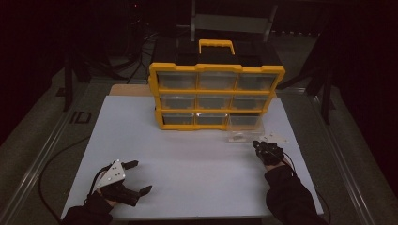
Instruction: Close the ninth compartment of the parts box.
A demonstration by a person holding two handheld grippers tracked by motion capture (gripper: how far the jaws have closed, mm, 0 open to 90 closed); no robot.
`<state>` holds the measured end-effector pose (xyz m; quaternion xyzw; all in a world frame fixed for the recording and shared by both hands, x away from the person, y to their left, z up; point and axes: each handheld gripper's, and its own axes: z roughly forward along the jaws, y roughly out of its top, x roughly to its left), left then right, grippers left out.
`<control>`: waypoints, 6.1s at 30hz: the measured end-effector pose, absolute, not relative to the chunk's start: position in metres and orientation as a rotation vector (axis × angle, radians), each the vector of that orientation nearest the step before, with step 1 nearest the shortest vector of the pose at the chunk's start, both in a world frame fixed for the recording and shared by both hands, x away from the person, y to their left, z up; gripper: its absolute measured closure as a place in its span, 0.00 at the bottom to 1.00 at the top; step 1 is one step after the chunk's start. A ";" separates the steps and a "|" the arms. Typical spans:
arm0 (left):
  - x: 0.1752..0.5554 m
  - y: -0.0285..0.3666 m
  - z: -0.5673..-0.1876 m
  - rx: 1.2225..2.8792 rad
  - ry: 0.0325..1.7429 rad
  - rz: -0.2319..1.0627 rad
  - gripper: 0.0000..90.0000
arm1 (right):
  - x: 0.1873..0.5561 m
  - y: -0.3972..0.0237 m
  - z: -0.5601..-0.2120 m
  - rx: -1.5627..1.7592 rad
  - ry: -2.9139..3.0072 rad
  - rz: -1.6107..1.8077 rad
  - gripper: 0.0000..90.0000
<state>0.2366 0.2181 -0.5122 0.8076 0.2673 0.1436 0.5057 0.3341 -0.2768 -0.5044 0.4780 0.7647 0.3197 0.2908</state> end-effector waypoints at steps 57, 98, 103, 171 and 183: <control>0.237 0.220 -0.512 1.930 0.646 0.339 0.00 | 0.381 -0.267 -0.501 1.362 1.976 0.855 1.00; 0.236 0.220 -0.511 1.926 0.633 0.341 0.00 | 0.410 -0.258 -0.500 1.388 1.920 0.822 1.00; 0.236 0.220 -0.511 1.928 0.632 0.336 0.00 | 0.413 -0.258 -0.498 1.391 1.904 0.825 1.00; 0.236 0.220 -0.510 1.926 0.633 0.360 0.00 | 0.390 -0.240 -0.496 1.299 2.085 0.928 0.08; 0.236 0.222 -0.510 1.919 0.637 0.360 0.00 | 0.383 -0.231 -0.481 1.184 2.141 1.098 0.08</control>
